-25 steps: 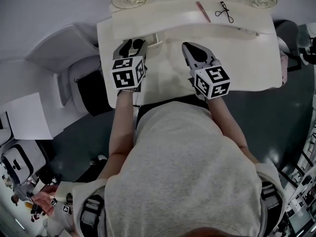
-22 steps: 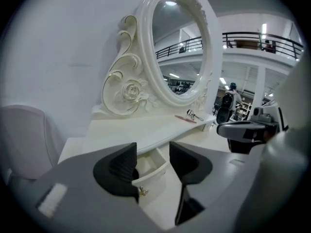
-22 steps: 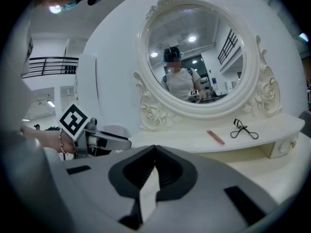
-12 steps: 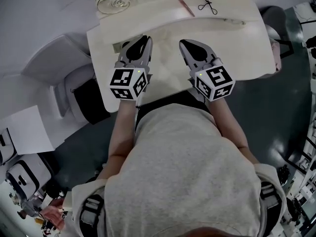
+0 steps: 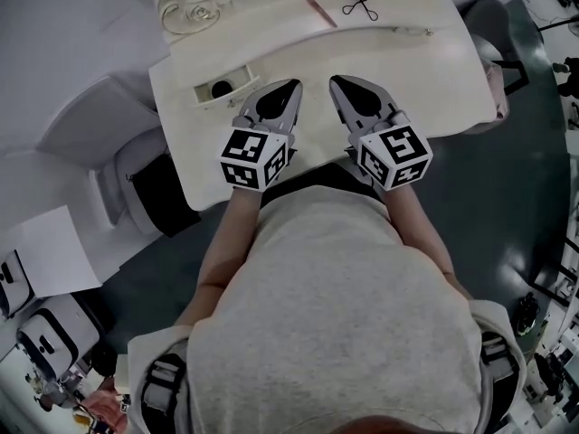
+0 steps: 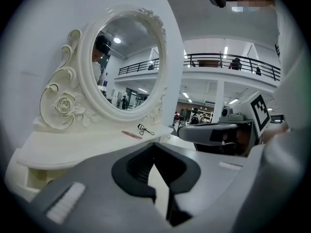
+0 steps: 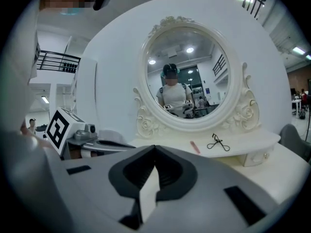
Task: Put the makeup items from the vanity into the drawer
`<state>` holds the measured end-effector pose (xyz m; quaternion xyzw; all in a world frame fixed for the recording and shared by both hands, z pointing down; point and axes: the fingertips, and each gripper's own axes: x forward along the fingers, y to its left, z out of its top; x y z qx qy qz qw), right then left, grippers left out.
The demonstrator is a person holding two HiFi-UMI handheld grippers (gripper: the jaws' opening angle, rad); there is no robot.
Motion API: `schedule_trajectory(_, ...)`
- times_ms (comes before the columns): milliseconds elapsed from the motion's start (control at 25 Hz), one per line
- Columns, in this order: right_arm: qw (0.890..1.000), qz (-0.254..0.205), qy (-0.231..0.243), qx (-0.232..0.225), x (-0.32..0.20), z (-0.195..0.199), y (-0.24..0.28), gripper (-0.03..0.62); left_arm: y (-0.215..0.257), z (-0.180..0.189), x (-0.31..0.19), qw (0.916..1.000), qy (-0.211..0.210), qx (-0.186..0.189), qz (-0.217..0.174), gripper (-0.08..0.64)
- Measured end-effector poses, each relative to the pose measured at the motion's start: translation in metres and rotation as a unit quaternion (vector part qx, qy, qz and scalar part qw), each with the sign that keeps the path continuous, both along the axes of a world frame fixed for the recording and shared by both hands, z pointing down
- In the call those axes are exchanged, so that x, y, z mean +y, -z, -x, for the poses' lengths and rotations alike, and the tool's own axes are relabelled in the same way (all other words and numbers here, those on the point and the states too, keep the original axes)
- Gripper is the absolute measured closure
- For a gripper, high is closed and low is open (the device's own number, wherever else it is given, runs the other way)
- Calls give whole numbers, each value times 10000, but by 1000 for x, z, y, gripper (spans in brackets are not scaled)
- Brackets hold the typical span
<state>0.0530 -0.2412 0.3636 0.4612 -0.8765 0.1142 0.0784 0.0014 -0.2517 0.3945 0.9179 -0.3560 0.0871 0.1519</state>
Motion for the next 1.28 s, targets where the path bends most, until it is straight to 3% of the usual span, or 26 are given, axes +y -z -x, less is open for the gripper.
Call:
schedule_trajectory(200,10000,73,-23,32,10,-6,-6,584,-7,-6,12,9994,282,97,160,551)
schedule_trajectory(840,9991,384,-159,26,14,-10,-27,584,-16,-12,16,9991,292,-181,251,551)
schedule_trajectory(1280,9987,433,-243,113,7,-13,-35,584,-16,-11,8,9993,260,-131,229,551)
